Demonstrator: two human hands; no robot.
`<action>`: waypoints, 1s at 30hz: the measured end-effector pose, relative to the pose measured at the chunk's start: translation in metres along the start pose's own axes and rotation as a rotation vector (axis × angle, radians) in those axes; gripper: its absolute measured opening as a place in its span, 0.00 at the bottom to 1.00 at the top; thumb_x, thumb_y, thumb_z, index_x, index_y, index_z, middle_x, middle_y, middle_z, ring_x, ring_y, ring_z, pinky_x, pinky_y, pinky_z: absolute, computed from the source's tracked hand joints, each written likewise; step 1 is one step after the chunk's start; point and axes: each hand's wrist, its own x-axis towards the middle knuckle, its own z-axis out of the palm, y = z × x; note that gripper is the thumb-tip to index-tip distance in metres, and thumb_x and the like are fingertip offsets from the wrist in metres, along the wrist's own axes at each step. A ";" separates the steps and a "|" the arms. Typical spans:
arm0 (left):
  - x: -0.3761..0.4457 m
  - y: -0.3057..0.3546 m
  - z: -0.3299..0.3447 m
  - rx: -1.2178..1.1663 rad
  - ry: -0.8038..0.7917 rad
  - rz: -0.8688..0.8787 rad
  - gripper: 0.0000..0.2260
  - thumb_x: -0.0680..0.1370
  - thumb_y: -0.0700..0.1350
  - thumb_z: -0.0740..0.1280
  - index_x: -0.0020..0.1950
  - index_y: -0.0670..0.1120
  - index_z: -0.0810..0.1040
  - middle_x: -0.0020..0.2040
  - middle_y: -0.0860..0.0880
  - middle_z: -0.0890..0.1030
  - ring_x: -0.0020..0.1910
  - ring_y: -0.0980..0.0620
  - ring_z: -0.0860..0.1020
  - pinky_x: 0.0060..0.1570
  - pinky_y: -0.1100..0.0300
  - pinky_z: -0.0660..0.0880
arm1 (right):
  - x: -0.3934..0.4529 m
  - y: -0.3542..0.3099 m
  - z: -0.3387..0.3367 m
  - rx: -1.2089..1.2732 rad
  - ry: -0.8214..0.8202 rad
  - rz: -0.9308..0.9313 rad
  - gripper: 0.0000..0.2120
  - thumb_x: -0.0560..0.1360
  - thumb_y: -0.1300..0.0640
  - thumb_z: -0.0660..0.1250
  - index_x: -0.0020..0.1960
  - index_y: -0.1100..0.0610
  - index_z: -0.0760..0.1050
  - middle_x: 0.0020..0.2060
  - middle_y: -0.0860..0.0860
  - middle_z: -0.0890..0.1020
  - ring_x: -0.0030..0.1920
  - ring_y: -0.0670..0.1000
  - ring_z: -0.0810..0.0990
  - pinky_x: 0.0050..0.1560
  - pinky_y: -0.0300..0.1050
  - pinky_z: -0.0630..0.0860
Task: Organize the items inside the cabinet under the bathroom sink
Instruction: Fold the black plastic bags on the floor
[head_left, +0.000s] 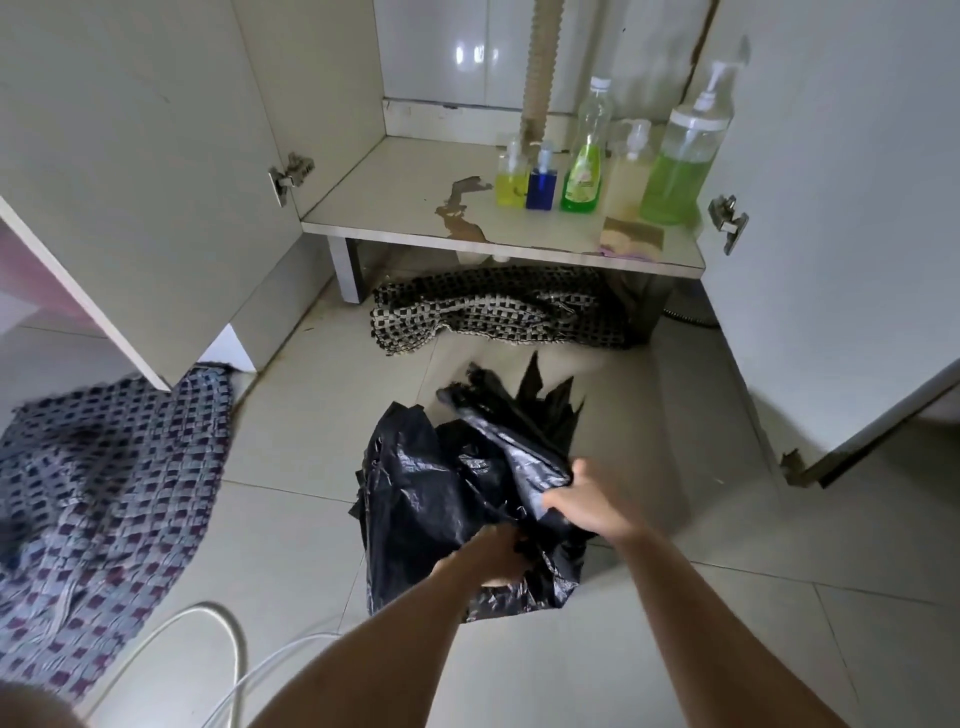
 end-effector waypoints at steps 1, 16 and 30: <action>-0.008 -0.005 -0.008 -0.050 0.053 -0.035 0.17 0.79 0.47 0.63 0.67 0.45 0.75 0.63 0.42 0.78 0.62 0.45 0.77 0.60 0.56 0.72 | -0.002 -0.008 0.012 -0.090 -0.004 -0.056 0.12 0.65 0.53 0.68 0.44 0.56 0.70 0.41 0.55 0.80 0.46 0.56 0.81 0.43 0.45 0.77; 0.007 -0.199 0.000 -1.205 0.421 -0.620 0.52 0.46 0.78 0.70 0.64 0.53 0.74 0.60 0.44 0.80 0.58 0.38 0.78 0.58 0.38 0.73 | -0.039 -0.038 0.154 -0.733 -0.348 -0.453 0.21 0.72 0.60 0.64 0.64 0.59 0.66 0.59 0.60 0.75 0.61 0.62 0.74 0.64 0.57 0.63; -0.054 -0.107 -0.023 -0.735 0.471 -0.378 0.35 0.64 0.53 0.77 0.67 0.47 0.68 0.58 0.44 0.76 0.56 0.45 0.77 0.57 0.50 0.76 | 0.005 -0.030 0.085 -0.402 -0.752 -0.248 0.35 0.73 0.68 0.60 0.76 0.47 0.57 0.71 0.51 0.70 0.66 0.52 0.72 0.66 0.45 0.69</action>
